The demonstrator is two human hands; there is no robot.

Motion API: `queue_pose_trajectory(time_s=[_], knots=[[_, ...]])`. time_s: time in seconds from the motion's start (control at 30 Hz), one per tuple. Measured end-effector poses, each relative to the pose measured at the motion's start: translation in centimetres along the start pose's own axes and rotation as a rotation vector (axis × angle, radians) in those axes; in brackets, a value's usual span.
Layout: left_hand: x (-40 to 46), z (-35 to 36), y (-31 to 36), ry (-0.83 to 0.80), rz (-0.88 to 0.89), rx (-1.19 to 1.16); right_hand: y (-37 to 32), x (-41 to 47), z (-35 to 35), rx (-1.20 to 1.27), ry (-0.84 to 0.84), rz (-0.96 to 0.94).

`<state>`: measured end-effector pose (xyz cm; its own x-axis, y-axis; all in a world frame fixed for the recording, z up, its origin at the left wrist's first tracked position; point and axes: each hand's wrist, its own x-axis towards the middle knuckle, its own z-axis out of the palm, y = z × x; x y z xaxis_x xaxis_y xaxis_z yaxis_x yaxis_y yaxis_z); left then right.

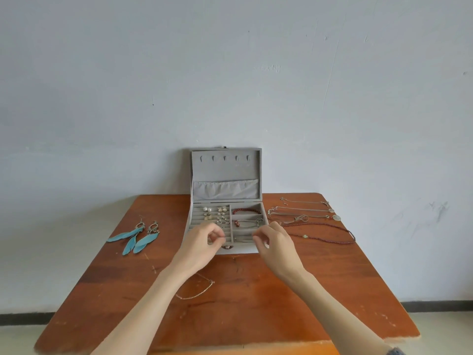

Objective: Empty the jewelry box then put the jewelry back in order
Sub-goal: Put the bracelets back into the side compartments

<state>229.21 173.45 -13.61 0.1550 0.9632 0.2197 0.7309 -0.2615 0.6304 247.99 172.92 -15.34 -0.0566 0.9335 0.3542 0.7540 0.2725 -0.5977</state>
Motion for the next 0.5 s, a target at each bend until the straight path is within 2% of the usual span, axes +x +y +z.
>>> queue_pose_trajectory(time_s=[0.2, 0.33, 0.5], knots=[[-5.0, -2.2, -1.8, -0.296, -0.119, 0.105, -2.6, -4.6, 2.6, 0.085, -0.142, -0.111], [-6.4, -2.2, -2.3, -0.337, -0.145, 0.177, -2.3, -6.1, 3.9, 0.064, -0.155, -0.11], [-6.5, -1.8, -1.2, -0.346, -0.081, 0.271, -2.2, -6.0, 3.8, 0.082, -0.155, -0.115]])
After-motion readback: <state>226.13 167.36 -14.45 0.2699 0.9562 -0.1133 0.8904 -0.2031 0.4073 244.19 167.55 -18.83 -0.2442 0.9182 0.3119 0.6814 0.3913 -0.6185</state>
